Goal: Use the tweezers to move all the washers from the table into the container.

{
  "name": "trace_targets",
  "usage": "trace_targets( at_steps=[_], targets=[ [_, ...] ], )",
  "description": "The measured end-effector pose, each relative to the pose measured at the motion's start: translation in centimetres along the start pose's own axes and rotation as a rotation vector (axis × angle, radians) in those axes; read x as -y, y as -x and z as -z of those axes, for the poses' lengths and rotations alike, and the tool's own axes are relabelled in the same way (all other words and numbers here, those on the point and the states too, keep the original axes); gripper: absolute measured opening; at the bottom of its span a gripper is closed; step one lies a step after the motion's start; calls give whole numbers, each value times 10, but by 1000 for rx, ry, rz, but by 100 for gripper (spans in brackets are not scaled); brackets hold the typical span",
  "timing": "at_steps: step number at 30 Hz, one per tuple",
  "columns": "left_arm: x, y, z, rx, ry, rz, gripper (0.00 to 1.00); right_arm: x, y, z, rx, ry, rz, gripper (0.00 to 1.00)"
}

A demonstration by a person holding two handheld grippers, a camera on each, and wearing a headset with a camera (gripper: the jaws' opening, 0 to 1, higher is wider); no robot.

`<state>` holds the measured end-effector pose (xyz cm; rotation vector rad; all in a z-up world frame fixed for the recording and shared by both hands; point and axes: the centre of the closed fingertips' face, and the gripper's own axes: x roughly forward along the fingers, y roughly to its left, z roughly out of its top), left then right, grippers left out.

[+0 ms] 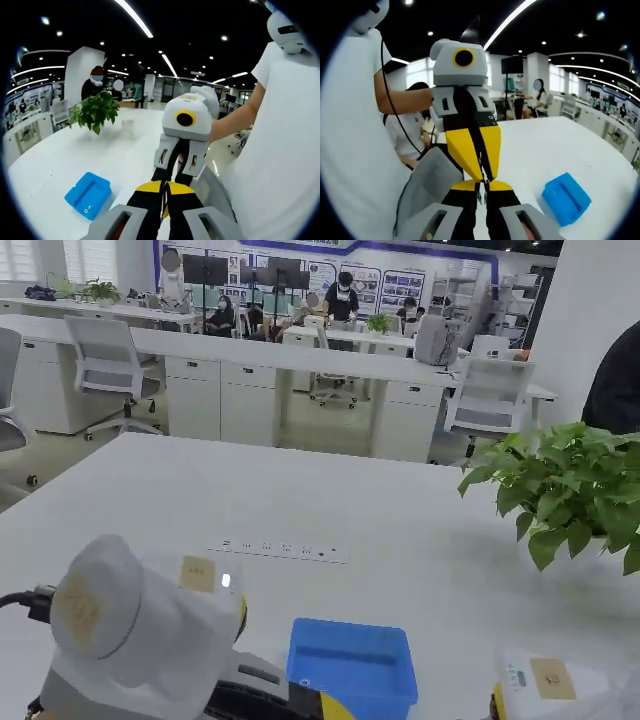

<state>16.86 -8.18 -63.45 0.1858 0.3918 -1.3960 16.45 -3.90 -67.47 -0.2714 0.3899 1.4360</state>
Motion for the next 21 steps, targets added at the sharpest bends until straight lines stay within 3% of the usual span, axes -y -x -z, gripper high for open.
trace_targets(
  at_steps=[9,13,18,21],
  targets=[
    [1,3,-5,5,12,31,0,-6,2,-7,62,-37,-39,3],
    [-3,5,-10,16,13,24,0,0,4,-12,90,-129,-24,4],
    [-1,6,-19,38,-19,40,0,2,5,-11,80,-170,-24,6],
    [0,9,-29,69,-11,59,0,-2,3,-7,62,-127,-27,14]
  ],
)
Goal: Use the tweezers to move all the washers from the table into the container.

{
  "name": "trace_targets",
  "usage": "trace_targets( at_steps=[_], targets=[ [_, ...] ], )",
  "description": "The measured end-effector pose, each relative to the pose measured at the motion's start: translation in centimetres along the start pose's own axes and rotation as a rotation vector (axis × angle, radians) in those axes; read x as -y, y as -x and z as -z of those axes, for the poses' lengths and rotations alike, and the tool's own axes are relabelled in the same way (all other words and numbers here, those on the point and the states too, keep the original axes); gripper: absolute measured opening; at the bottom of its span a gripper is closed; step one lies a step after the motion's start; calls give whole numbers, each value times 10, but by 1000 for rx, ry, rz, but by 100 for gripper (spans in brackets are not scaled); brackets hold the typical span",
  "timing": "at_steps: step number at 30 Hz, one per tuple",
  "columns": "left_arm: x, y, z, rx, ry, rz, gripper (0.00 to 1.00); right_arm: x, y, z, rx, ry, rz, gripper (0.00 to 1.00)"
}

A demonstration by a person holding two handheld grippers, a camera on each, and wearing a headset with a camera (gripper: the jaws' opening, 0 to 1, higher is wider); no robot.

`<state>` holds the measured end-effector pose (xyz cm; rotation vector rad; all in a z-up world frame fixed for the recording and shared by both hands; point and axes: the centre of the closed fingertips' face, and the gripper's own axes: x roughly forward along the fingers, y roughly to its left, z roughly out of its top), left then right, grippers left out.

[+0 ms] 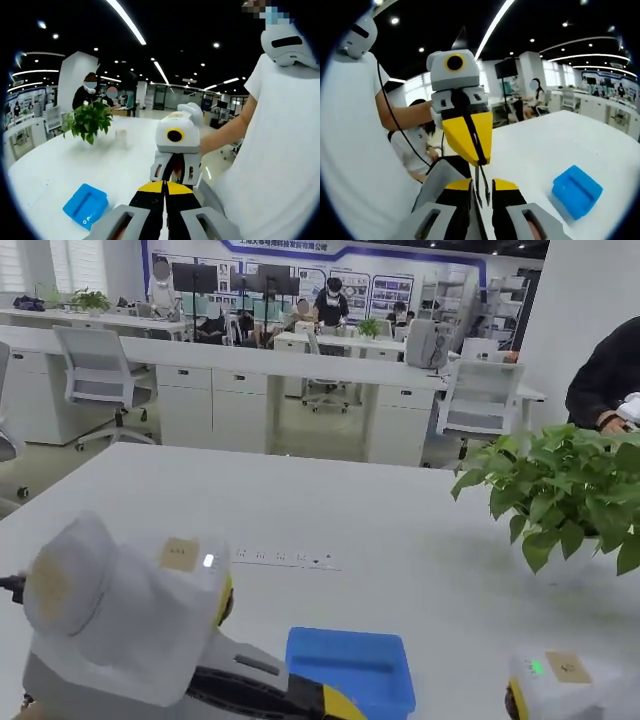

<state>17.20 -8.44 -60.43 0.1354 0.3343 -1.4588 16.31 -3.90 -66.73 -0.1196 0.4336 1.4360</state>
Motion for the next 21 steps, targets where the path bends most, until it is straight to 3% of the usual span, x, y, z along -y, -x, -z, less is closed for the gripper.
trace_targets(
  at_steps=[7,9,14,16,21],
  targets=[
    [1,4,-10,11,-23,18,0,-2,-3,8,0,-4,-12,13],
    [1,5,-10,12,-23,22,0,0,-3,7,11,35,9,9],
    [2,8,-11,34,-16,19,0,2,-4,6,47,0,-7,7],
    [5,7,-11,34,-21,23,0,-1,-3,7,59,11,-37,5],
    [-1,6,-2,14,-19,-3,0,3,-7,16,-11,51,-33,2]
  ],
)
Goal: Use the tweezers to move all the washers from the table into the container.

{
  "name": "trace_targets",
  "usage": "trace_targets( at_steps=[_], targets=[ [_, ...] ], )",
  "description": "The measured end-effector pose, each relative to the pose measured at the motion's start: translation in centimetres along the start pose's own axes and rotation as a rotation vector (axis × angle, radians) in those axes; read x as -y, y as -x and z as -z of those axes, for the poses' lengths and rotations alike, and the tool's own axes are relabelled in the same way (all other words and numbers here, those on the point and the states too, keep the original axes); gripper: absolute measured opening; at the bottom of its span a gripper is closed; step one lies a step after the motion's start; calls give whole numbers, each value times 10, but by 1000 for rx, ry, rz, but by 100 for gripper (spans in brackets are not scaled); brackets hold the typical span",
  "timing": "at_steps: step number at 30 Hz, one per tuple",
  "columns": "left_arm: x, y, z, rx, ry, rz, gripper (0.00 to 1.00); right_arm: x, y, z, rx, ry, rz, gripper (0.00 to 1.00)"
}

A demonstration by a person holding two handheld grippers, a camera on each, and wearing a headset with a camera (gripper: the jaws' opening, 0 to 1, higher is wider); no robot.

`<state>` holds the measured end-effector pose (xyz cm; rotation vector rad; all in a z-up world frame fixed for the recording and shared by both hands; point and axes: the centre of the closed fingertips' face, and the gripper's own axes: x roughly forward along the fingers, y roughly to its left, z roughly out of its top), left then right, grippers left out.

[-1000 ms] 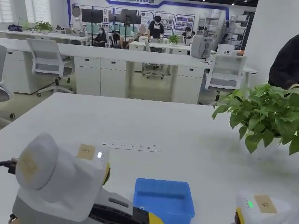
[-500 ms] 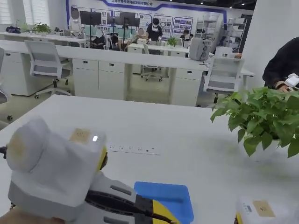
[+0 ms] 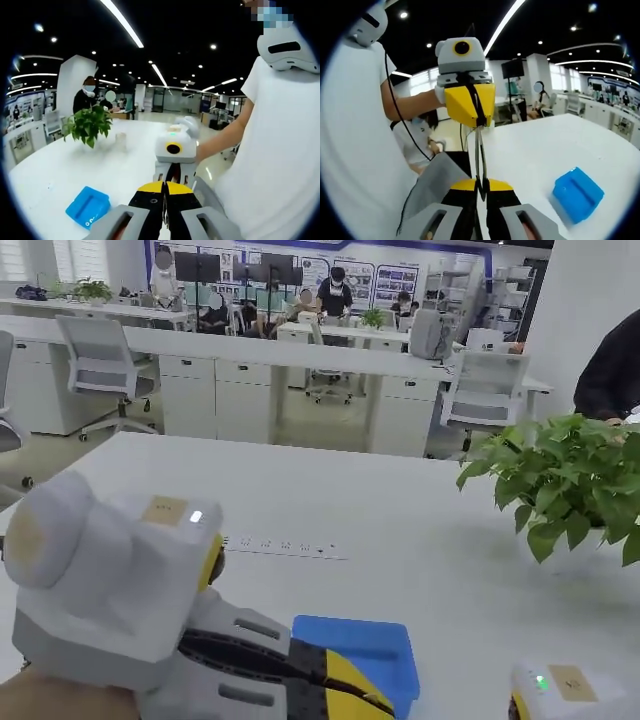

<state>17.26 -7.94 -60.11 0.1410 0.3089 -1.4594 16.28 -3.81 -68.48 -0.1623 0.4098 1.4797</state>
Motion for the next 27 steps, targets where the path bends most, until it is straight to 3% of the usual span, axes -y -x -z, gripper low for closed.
trace_targets(
  at_steps=[2,4,7,8,10,12,13,15,17,20,21,23,25,27],
  targets=[
    [-1,0,2,1,-3,-8,0,2,0,3,-29,23,-2,2],
    [-5,0,7,-29,5,-30,0,7,0,9,-84,51,7,2],
    [-11,4,23,-150,13,-52,1,10,0,12,-139,60,-2,1],
    [-12,5,30,-210,2,-56,4,11,1,12,-155,60,-14,1],
    [-13,6,37,-269,-14,-57,5,15,3,15,-200,79,-3,1],
    [-14,3,41,-297,-45,-61,5,18,6,22,-282,151,-10,1],
    [-13,3,43,-314,-49,-53,5,18,6,24,-295,155,-12,1],
    [-16,3,50,-367,-62,-56,6,19,8,33,-378,167,-37,1],
    [-16,4,57,-417,-72,-48,7,22,8,36,-417,206,-42,1],
    [-17,1,63,-455,-67,-48,7,26,9,41,-470,210,-53,1],
    [-19,1,69,-487,-77,-54,7,27,10,44,-494,209,-55,1],
    [-19,0,78,-527,-86,-47,7,31,12,54,-572,232,-68,1],
    [-22,-3,84,-550,-83,-55,8,37,13,62,-629,257,-64,1],
    [-24,-4,90,-573,-78,-61,7,40,12,64,-648,243,-66,1]
  ],
)
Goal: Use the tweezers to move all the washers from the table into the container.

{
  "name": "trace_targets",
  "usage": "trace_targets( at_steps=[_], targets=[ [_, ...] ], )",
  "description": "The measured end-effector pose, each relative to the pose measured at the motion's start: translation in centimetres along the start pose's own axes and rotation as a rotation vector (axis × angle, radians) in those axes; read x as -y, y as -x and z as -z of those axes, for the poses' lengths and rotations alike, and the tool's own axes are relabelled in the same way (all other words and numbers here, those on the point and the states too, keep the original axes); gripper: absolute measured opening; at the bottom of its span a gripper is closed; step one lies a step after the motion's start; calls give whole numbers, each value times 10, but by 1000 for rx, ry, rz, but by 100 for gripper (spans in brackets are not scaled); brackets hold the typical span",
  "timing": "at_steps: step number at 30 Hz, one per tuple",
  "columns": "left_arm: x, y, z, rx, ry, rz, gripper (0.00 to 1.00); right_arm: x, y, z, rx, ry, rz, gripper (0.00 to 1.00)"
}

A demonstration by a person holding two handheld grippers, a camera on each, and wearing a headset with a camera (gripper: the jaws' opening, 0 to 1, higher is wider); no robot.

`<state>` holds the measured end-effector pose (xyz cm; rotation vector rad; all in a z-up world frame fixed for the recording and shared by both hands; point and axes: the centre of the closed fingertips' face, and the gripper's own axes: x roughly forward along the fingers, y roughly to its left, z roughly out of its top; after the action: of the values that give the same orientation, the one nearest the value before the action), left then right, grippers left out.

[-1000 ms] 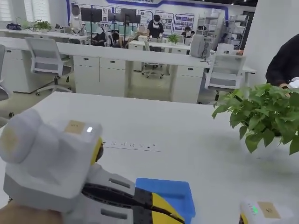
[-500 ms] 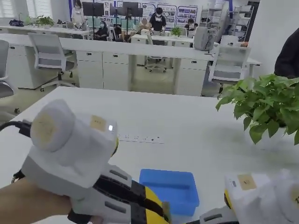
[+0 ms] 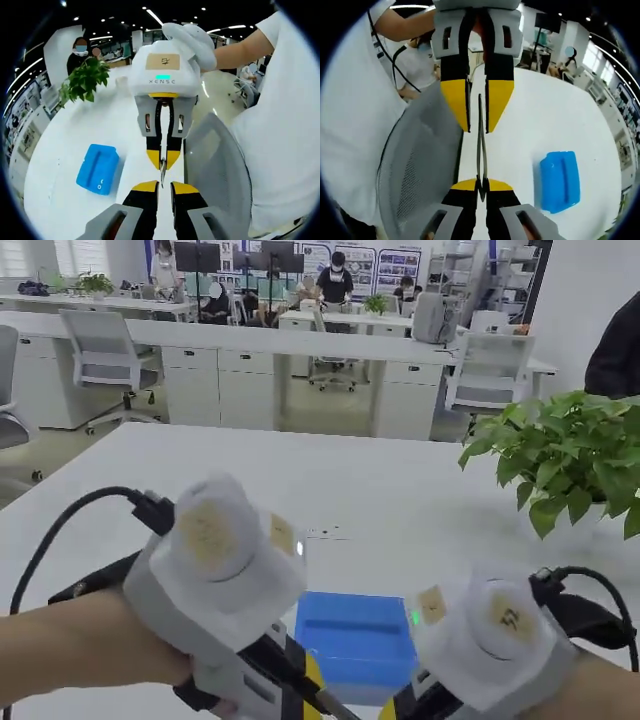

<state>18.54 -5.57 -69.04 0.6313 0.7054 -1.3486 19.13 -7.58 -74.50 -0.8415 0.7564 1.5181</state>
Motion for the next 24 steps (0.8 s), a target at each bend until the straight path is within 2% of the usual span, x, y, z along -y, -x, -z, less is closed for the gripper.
trace_targets(
  at_steps=[4,7,11,17,21,24],
  targets=[
    [-6,-8,7,-31,38,-12,6,3,-4,12,-87,17,-19,1],
    [-8,-13,11,-53,43,-5,7,1,-9,18,-138,21,-42,2],
    [-11,-22,15,-70,54,1,4,1,-15,26,-196,37,-57,1],
    [-8,-32,27,-117,36,15,0,2,-18,22,-182,34,-52,1],
    [-12,-36,36,-154,8,9,0,6,-17,21,-171,52,-38,1],
    [-18,-42,44,-171,-5,-1,0,12,-16,20,-133,49,-20,1]
  ],
)
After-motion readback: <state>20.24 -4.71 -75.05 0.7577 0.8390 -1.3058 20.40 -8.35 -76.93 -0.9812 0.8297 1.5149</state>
